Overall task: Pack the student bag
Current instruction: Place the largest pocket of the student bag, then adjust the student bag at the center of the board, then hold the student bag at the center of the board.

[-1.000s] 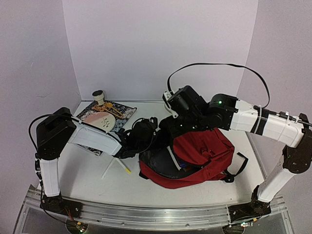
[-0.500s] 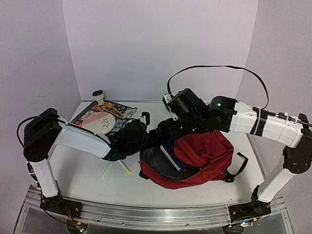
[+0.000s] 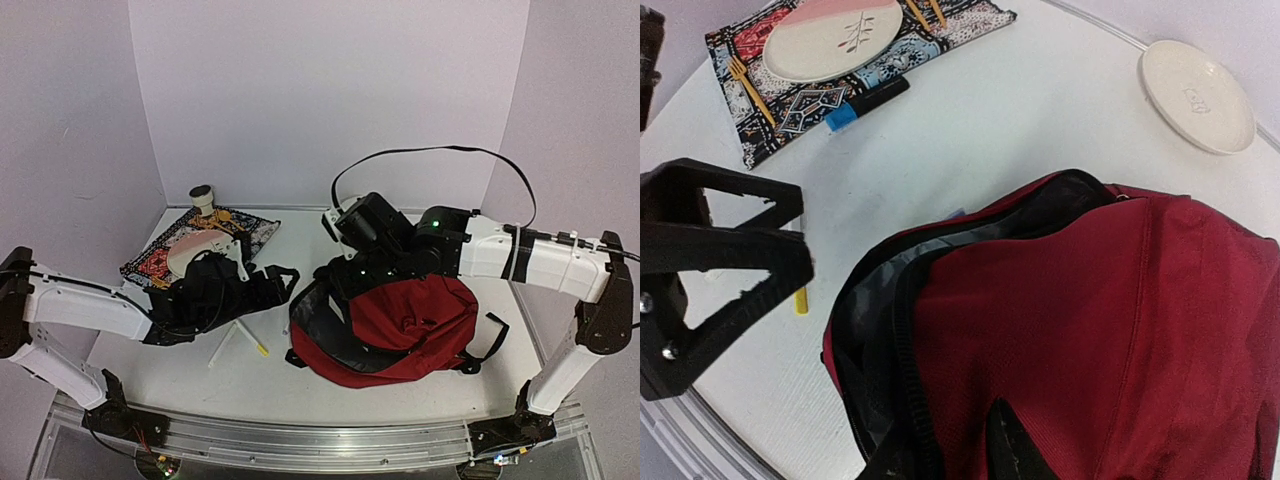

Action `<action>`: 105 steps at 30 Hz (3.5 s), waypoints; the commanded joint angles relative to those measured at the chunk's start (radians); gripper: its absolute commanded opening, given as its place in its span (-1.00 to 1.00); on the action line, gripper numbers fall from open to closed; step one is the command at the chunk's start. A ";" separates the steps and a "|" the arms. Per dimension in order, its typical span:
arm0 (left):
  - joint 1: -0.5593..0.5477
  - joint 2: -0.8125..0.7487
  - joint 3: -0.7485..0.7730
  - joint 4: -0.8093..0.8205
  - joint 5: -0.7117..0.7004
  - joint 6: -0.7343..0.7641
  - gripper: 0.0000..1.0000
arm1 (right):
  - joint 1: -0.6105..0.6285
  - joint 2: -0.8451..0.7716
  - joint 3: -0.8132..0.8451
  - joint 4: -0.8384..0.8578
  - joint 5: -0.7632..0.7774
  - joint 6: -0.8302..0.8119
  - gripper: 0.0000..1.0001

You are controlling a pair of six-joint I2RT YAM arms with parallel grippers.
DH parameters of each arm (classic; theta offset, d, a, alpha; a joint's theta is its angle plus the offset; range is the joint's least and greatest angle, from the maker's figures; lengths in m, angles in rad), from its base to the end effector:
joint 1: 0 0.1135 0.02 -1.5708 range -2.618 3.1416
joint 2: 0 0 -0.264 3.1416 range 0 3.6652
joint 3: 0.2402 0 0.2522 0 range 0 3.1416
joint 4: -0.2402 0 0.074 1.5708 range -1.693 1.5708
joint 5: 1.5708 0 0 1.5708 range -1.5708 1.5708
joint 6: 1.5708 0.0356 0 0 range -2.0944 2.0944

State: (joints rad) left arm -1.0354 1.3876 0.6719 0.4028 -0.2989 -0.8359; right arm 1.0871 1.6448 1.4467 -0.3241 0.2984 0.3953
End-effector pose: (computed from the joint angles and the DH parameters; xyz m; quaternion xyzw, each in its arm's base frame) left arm 0.1615 -0.2517 0.2244 -0.0075 0.8044 -0.3969 0.4421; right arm 0.1884 0.3361 0.3335 -0.2202 0.8306 0.2393 0.4521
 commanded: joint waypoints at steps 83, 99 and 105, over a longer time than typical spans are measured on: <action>-0.199 0.250 0.381 -0.478 0.120 0.130 0.33 | -0.062 -0.115 -0.471 0.408 -0.509 0.289 -0.88; -0.215 0.275 0.351 -0.447 0.207 0.115 0.19 | -0.072 -0.317 -0.589 0.225 -0.207 0.276 0.02; -0.223 0.297 0.330 -0.447 0.229 0.110 -0.10 | -0.073 -0.342 -0.660 0.220 -0.194 0.312 0.05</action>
State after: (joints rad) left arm -1.2482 1.6692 0.9989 -0.0698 -0.0993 -0.7194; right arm 1.0155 1.3053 0.8304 -0.0455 0.0588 0.6797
